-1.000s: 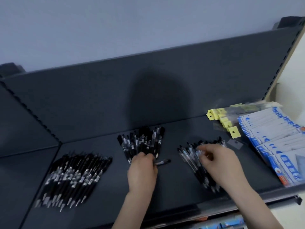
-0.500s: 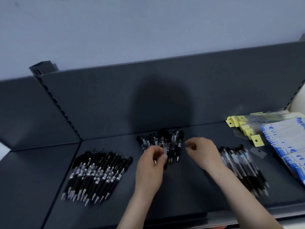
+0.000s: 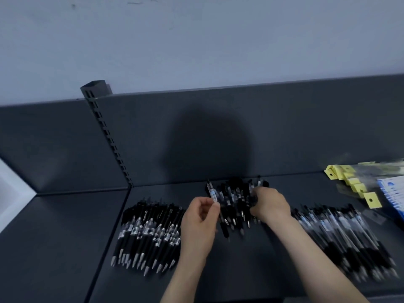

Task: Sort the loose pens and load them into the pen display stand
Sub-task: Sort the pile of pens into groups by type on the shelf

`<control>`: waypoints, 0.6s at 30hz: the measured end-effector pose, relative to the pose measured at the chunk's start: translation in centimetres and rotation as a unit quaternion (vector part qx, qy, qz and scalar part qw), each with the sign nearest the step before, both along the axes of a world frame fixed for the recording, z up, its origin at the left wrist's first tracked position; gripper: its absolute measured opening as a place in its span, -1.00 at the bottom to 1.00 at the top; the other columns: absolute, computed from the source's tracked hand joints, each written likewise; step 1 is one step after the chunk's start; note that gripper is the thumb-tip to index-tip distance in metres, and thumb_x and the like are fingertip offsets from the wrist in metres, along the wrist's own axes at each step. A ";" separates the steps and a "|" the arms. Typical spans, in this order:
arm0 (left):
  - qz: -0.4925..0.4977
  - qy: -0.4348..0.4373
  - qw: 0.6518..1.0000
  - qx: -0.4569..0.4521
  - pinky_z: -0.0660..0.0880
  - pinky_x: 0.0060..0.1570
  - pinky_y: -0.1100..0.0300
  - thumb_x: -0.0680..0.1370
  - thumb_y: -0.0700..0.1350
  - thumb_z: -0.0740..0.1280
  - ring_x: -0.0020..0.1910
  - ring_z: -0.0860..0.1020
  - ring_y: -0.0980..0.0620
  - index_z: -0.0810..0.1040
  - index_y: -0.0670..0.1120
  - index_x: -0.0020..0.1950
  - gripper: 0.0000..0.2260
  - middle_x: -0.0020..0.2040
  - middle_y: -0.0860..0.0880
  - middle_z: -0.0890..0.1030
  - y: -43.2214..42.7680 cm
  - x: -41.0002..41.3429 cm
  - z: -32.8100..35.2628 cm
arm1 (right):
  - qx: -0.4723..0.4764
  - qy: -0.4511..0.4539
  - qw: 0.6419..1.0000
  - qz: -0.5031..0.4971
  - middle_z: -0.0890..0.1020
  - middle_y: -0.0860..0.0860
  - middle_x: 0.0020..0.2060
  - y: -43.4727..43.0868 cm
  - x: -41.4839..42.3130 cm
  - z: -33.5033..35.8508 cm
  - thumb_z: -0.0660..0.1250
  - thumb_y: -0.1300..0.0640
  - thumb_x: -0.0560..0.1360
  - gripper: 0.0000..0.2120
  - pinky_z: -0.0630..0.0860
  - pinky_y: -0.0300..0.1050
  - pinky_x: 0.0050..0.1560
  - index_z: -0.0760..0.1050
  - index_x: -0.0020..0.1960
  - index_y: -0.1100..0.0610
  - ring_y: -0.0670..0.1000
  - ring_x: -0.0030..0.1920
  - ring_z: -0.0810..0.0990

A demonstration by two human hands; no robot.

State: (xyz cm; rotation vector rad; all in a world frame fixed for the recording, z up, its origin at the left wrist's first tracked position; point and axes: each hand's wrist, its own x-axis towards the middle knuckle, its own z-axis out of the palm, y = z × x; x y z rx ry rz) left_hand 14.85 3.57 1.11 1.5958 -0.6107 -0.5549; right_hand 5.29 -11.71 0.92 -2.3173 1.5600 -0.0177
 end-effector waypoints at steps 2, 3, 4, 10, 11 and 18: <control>-0.009 0.006 1.000 0.003 0.52 -0.34 0.24 0.56 -0.11 0.34 -0.21 0.58 0.06 0.54 -0.02 -0.10 -0.95 -0.17 -0.06 0.62 0.0 0.3 0.1 | 0.001 -0.006 1.000 -0.010 0.54 0.03 -0.14 -0.1 0.1 0.1 0.27 0.31 0.38 -0.73 0.43 -0.15 -0.29 0.50 0.04 0.10 0.07 -0.19 0.47; -0.013 0.008 1.000 0.005 0.51 -0.37 0.25 0.56 -0.11 0.34 -0.22 0.57 0.06 0.54 -0.03 -0.10 -0.95 -0.17 -0.08 0.62 -0.1 0.4 0.0 | 0.001 -0.013 1.000 -0.012 0.54 0.03 -0.16 -0.1 0.1 0.1 0.27 0.31 0.37 -0.71 0.44 -0.15 -0.30 0.51 0.05 0.10 0.07 -0.19 0.48; -0.017 0.009 1.000 0.008 0.50 -0.39 0.26 0.56 -0.12 0.34 -0.23 0.57 0.06 0.54 -0.03 -0.11 -0.95 -0.17 -0.09 0.62 -0.2 0.5 0.0 | -0.002 -0.024 1.000 -0.014 0.56 0.03 -0.15 -0.1 0.0 0.1 0.28 0.31 0.35 -0.69 0.45 -0.15 -0.29 0.53 0.06 0.10 0.08 -0.19 0.48; -0.056 0.034 0.998 0.022 0.51 -0.43 0.21 0.56 -0.15 0.35 -0.37 0.54 0.13 0.55 -0.09 -0.11 -0.95 -0.29 -0.05 0.60 -1.4 -0.2 -0.6 | -0.027 -0.124 0.992 -0.007 0.63 -0.06 -0.20 1.7 -3.0 0.0 0.31 0.24 0.31 -0.52 0.44 -0.20 -0.20 0.54 0.20 -0.06 0.04 -0.12 0.59; -0.065 0.038 0.997 0.026 0.52 -0.44 0.20 0.56 -0.15 0.35 -0.39 0.54 0.13 0.56 -0.10 -0.11 -0.95 -0.31 -0.04 0.59 -1.7 -0.6 -0.8 | -0.023 -0.138 0.990 -0.007 0.61 -0.10 -0.24 2.2 -3.9 0.0 0.32 0.23 0.32 -0.51 0.47 -0.20 -0.18 0.54 0.22 -0.07 0.02 -0.13 0.60; -0.164 0.058 0.982 0.070 0.51 -0.43 0.23 0.56 -0.14 0.34 -0.44 0.55 0.07 0.56 -0.14 -0.10 -0.92 -0.36 -0.07 0.60 -5.3 -5.9 -1.5 | -0.037 -0.178 0.981 -0.074 0.59 -0.12 -0.34 4.1 -12.9 0.3 0.37 0.24 0.32 -0.55 0.49 -0.21 -0.15 0.59 0.17 -0.06 -0.06 -0.25 0.59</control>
